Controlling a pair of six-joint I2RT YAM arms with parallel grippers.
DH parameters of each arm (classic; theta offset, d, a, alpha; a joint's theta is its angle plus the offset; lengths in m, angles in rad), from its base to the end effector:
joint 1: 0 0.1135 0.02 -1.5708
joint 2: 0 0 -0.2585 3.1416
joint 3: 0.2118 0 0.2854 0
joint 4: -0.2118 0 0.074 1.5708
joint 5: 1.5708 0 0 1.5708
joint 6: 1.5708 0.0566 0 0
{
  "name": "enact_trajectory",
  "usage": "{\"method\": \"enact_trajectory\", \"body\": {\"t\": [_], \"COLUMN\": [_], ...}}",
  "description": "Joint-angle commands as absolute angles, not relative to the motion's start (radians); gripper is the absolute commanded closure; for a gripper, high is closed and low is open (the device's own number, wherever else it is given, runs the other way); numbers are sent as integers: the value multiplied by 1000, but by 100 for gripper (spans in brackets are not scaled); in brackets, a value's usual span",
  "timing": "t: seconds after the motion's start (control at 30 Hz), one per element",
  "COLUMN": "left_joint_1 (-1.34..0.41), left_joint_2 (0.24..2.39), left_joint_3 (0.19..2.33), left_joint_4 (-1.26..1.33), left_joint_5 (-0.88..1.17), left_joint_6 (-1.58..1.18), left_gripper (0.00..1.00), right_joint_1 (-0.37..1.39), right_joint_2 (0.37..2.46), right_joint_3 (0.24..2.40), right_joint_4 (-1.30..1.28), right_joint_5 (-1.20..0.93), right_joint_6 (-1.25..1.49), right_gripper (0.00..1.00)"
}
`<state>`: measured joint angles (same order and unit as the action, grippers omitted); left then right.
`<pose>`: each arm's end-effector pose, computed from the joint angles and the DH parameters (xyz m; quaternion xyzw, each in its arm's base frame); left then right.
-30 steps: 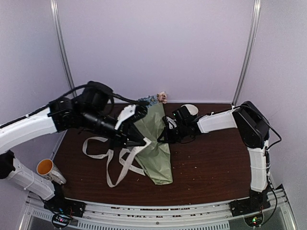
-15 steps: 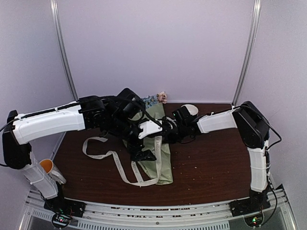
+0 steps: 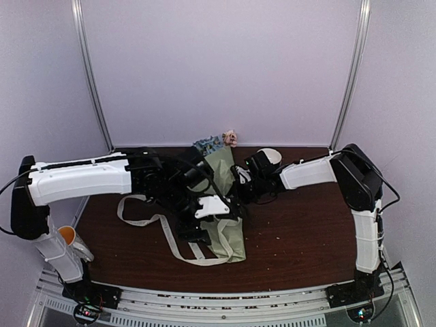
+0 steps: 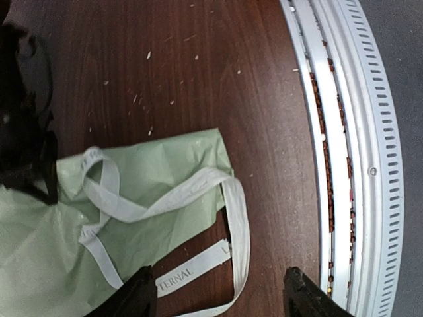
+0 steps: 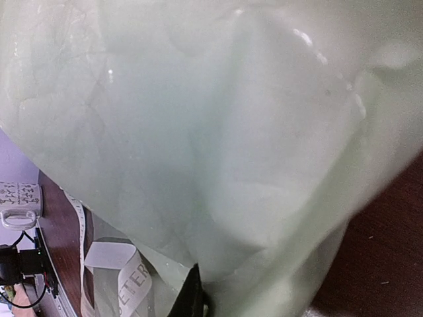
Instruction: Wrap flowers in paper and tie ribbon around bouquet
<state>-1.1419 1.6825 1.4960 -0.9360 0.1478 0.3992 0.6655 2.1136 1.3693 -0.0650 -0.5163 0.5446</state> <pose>0.1548 -0.3586 0.2605 0.6890 0.6862 -0.1475 0.1804 0.3638 0.3211 0.1008 -0.1489 0.8903 0.3993 0.1607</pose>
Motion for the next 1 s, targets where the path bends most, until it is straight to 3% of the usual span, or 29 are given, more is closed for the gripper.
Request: {"method": "enact_trajectory", "body": {"t": [0.0, 0.13, 0.27, 0.63, 0.73, 0.97], "left_joint_1": [-890, -660, -521, -470, -470, -471], "left_joint_2": [1526, 1482, 1612, 1882, 1940, 1957], "left_joint_3": [1315, 1126, 1078, 1071, 1081, 1013], "left_joint_4": [-666, -340, -269, 38, 95, 276], "left_joint_5": [286, 176, 126, 219, 266, 391], "left_joint_6": [185, -186, -420, -597, -624, -712], "left_gripper": [26, 16, 8, 6, 14, 54], "right_joint_1": [672, 673, 673, 675, 676, 676], "right_joint_2": [2121, 2121, 2119, 2117, 2117, 2112], "right_joint_3": [1385, 1382, 1381, 1385, 1388, 1391], "right_joint_4": [-87, -88, -87, -96, -104, -116], "right_joint_5": [-487, -486, -485, -480, -483, -483], "right_joint_6": [520, 520, 522, 506, 497, 485], "right_gripper": [100, 100, 100, 100, 100, 100]}}
